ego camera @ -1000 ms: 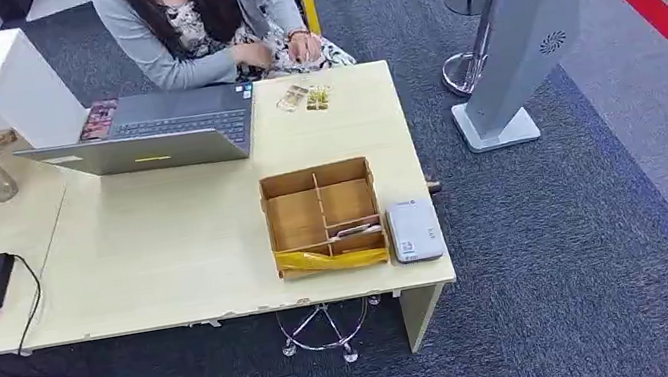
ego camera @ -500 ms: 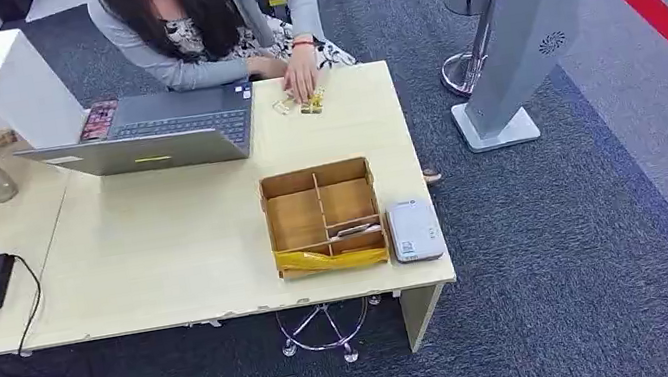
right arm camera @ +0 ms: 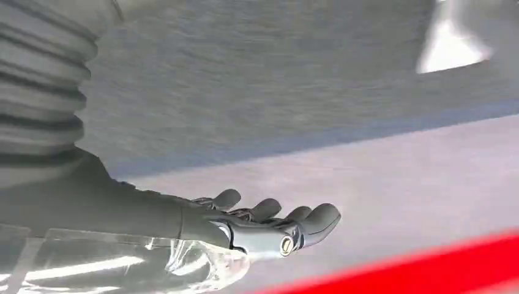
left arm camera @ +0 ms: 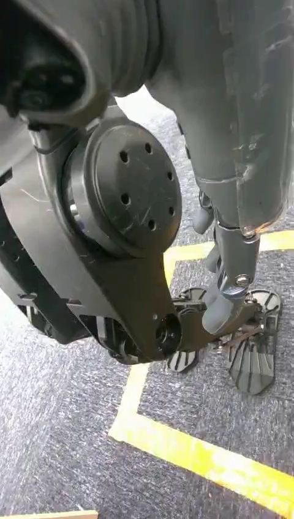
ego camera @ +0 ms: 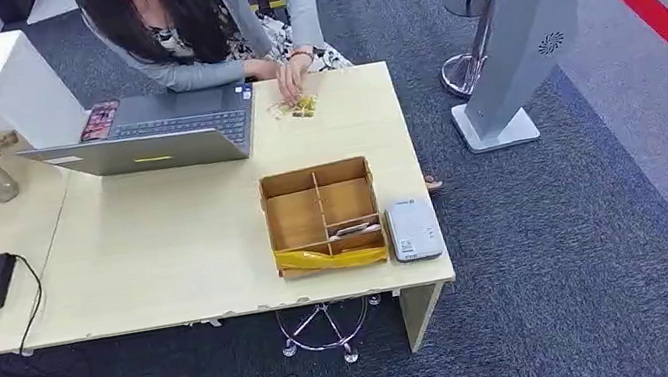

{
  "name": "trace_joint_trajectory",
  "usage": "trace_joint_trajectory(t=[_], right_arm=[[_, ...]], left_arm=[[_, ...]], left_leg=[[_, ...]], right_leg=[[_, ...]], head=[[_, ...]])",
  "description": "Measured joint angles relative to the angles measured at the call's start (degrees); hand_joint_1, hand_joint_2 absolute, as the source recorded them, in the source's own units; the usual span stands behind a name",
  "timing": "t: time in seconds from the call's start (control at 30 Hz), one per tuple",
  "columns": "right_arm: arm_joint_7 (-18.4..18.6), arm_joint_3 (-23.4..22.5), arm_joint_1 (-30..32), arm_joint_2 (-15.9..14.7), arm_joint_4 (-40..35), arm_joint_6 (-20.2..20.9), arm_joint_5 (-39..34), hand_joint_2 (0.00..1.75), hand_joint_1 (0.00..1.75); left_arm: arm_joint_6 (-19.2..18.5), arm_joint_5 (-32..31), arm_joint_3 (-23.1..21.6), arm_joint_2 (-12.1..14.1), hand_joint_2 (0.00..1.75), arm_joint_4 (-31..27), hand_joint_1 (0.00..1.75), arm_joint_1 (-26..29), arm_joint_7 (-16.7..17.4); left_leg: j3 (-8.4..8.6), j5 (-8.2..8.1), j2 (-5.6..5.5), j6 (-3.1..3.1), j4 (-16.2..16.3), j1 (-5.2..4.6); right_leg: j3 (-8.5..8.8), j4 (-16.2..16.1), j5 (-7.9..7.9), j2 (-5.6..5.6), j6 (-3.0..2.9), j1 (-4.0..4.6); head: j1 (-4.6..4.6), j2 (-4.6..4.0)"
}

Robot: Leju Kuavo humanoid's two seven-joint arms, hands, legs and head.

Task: Pass the card to the sensor for recognition and then transmit it.

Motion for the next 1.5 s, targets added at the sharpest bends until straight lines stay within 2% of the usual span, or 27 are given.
trace_joint_trajectory(t=[0.1, 0.27, 0.4, 0.6, 0.73, 0.87, 1.03, 1.3, 1.33, 1.37, 1.4, 1.43, 1.47, 1.5], right_arm=[[-1.29, 4.92, -4.97, 2.77, -1.10, 0.07, 1.78, 1.75, 0.00], [-1.01, 14.97, -11.49, 8.47, -4.62, 0.00, 3.79, 1.75, 0.00], [1.22, 24.13, -13.51, 11.46, -8.16, -4.29, 1.75, 1.75, 0.00], [3.43, 40.83, -14.81, 16.48, -13.42, -13.16, 1.10, 1.75, 0.00], [4.06, 48.90, -14.81, 18.93, -15.23, -16.04, 0.96, 1.75, 0.00], [5.83, 54.67, -14.59, 19.70, -16.06, -16.92, 1.03, 1.75, 0.00], [7.08, 59.19, -13.72, 19.72, -17.16, -15.32, 0.53, 1.75, 0.00], [7.69, 63.86, -12.50, 19.81, -18.87, -15.36, -1.11, 1.75, 0.00], [8.06, 63.93, -12.37, 19.79, -19.08, -15.39, -1.55, 1.75, 0.00], [9.05, 64.10, -12.12, 19.68, -19.48, -15.36, -1.86, 1.75, 0.00], [10.55, 64.38, -11.78, 19.26, -20.24, -15.21, -2.20, 1.75, 0.00], [11.26, 64.60, -11.46, 18.89, -20.86, -15.06, -2.36, 1.75, 0.00], [11.84, 64.73, -11.12, 18.52, -21.62, -14.75, -2.40, 1.75, 0.00], [12.06, 64.78, -10.79, 18.34, -22.37, -14.64, -2.40, 1.75, 0.00]], left_arm=[[-0.37, -0.39, -0.50, 0.02, 0.00, -0.02, 0.00, -0.15, -0.02], [-1.29, -0.88, -1.23, 0.02, 0.00, 0.00, 0.00, -0.32, 0.72], [-2.47, -1.99, -2.06, 0.02, 0.00, 0.00, 0.00, -0.29, 0.72], [-3.30, -2.73, -2.99, -0.07, 0.00, 0.00, 0.00, -0.35, -0.26], [-3.91, -3.52, -3.83, -0.07, 0.00, 0.00, 0.00, -0.33, -0.72], [-3.98, -3.91, -4.35, -0.09, 0.00, 0.00, 0.00, -0.29, -0.51], [-4.09, -3.80, -4.96, -0.07, 0.00, 0.00, 0.00, -0.26, 0.48], [-3.47, -3.70, -5.38, -0.04, 0.00, 0.00, 0.00, -0.25, -0.24], [-1.37, -4.53, -5.55, 0.31, 0.00, 0.00, 0.00, -0.24, -0.46], [2.80, -5.84, -5.75, 0.86, 0.00, 0.02, 0.00, -0.32, -0.48], [12.01, -7.77, -6.36, 2.15, 0.00, 0.02, 0.00, -0.55, -0.24], [19.15, -8.75, -6.80, 3.44, 0.00, 0.04, 0.00, -0.69, 0.26], [27.21, -9.64, -7.15, 5.78, 0.00, 0.07, 0.00, -0.71, 0.83], [31.72, -9.99, -7.30, 7.66, 0.00, 0.09, 0.00, -0.78, 1.18]], left_leg=[[-0.03, 0.09, -0.11, 0.02, 0.00, 0.00], [-0.06, 0.16, -0.16, -0.01, 0.01, 0.00], [-0.16, 0.21, -0.37, -0.04, 0.01, 0.00], [-0.12, 0.22, -0.26, -0.05, 0.00, 0.00], [-0.12, 0.22, -0.29, -0.05, 0.00, 0.00], [-0.12, 0.22, -0.29, -0.05, 0.01, 0.00], [-0.13, 0.21, -0.29, -0.05, 0.01, -0.01], [-0.12, 0.22, -0.27, -0.06, 0.01, 0.00], [-0.12, 0.22, -0.27, -0.06, 0.01, 0.01], [-0.12, 0.22, -0.27, -0.06, 0.01, 0.03], [-0.13, 0.23, -0.27, -0.08, 0.01, 0.13], [-0.13, 0.22, -0.27, -0.10, 0.01, 0.20], [-0.13, 0.20, -0.23, -0.14, 0.01, 0.22], [-0.12, 0.19, -0.17, -0.15, 0.01, 0.21]], right_leg=[[-0.02, 0.05, 0.00, -0.11, 0.00, 0.00], [-0.13, 0.17, 0.00, -0.17, -0.01, 0.00], [-0.16, 0.21, 0.00, -0.38, -0.02, 0.00], [-0.20, 0.21, 0.00, -0.26, -0.04, 0.01], [-0.20, 0.21, 0.00, -0.32, -0.04, 0.01], [-0.22, 0.19, 0.00, -0.31, -0.04, 0.00], [-0.23, 0.18, 0.00, -0.31, -0.04, -0.01], [-0.28, 0.19, 0.00, -0.29, -0.04, 0.01], [-0.29, 0.19, 0.00, -0.29, -0.04, 0.01], [-0.29, 0.19, 0.00, -0.29, -0.04, 0.04], [-0.27, 0.19, -0.01, -0.30, -0.05, 0.14], [-0.27, 0.19, 0.01, -0.28, -0.10, 0.21], [-0.29, 0.19, 0.01, -0.24, -0.12, 0.23], [-0.33, 0.20, 0.03, -0.16, -0.15, 0.22]], head=[[-0.02, 0.00], [-0.02, 0.00], [0.00, 0.00], [0.00, 0.00], [0.00, 0.00], [0.00, 0.00], [0.02, 0.00], [0.00, 0.00], [0.02, 0.00], [0.00, 0.00], [0.11, 0.00], [0.11, 0.00], [0.09, 0.00], [-0.04, 0.00]])
